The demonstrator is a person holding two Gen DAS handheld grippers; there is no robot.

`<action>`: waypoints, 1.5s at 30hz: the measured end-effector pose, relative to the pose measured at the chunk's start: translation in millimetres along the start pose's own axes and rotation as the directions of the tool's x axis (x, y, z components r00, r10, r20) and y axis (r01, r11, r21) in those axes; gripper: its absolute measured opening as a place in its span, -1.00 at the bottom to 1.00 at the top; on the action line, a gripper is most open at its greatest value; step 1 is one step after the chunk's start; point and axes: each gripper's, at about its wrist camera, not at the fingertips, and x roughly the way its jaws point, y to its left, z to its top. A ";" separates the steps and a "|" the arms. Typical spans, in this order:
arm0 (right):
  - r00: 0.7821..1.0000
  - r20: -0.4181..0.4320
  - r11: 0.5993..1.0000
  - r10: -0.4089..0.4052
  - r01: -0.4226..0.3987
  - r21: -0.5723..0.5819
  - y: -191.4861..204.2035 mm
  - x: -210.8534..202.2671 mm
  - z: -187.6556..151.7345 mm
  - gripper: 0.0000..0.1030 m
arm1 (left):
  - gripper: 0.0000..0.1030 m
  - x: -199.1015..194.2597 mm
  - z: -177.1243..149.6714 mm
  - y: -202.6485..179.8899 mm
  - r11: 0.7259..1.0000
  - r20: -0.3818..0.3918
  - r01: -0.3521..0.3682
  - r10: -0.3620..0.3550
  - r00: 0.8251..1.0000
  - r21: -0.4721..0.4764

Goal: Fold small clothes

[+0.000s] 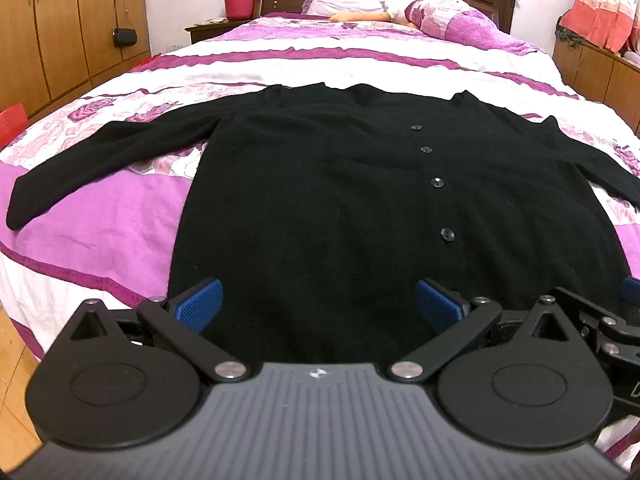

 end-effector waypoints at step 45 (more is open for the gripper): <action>1.000 0.001 1.000 0.007 -0.007 -0.005 2.1 1.5 -0.3 1.00 | 1.00 -0.4 -1.5 2.6 1.000 -0.005 -0.004 0.004 1.000 -0.011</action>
